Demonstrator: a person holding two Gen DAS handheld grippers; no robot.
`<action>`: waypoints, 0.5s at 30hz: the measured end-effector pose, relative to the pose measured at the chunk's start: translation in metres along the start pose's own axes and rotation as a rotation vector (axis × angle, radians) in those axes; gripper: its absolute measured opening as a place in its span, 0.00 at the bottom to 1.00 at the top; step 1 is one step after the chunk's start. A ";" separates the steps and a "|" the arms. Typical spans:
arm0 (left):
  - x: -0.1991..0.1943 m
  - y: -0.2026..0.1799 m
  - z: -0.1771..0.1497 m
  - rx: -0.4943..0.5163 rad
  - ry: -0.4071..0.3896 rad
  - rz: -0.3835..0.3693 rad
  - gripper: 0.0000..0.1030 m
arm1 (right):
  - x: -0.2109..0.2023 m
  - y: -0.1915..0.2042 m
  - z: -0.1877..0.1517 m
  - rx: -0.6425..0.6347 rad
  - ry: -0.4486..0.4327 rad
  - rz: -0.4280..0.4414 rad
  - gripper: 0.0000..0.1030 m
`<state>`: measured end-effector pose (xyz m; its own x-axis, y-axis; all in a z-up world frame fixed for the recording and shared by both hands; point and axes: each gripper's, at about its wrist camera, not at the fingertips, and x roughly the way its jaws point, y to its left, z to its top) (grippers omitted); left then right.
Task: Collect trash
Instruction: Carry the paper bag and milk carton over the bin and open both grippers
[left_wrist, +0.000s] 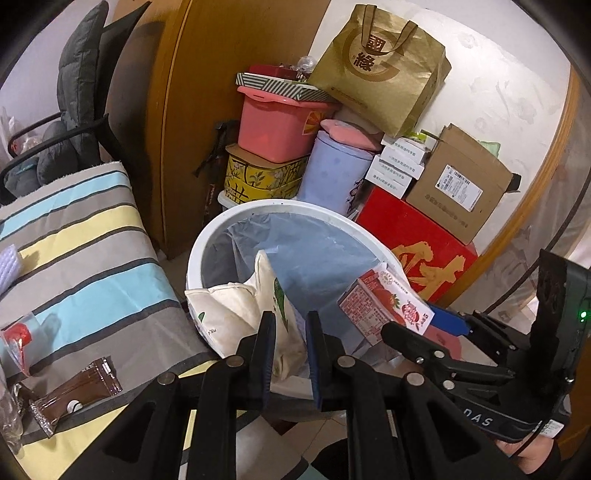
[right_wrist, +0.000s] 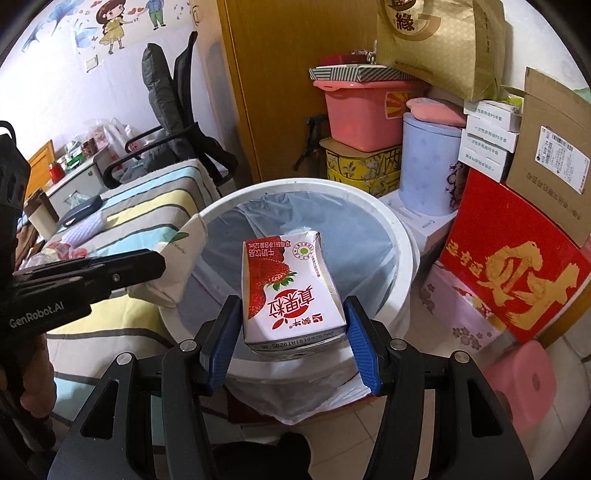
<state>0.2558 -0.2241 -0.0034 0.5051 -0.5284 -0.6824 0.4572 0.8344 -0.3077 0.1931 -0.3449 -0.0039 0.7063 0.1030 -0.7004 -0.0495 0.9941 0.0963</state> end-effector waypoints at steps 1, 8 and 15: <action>0.000 0.001 0.001 -0.006 0.000 -0.001 0.22 | 0.000 0.000 0.000 0.000 0.000 -0.003 0.56; -0.005 0.003 0.003 -0.020 -0.020 -0.022 0.32 | -0.001 0.000 0.002 0.002 -0.026 -0.018 0.57; -0.018 0.008 0.001 -0.037 -0.033 -0.010 0.32 | -0.007 -0.003 0.003 0.031 -0.050 -0.003 0.58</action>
<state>0.2511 -0.2078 0.0073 0.5246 -0.5415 -0.6569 0.4353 0.8338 -0.3397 0.1903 -0.3486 0.0023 0.7408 0.0978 -0.6646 -0.0259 0.9928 0.1172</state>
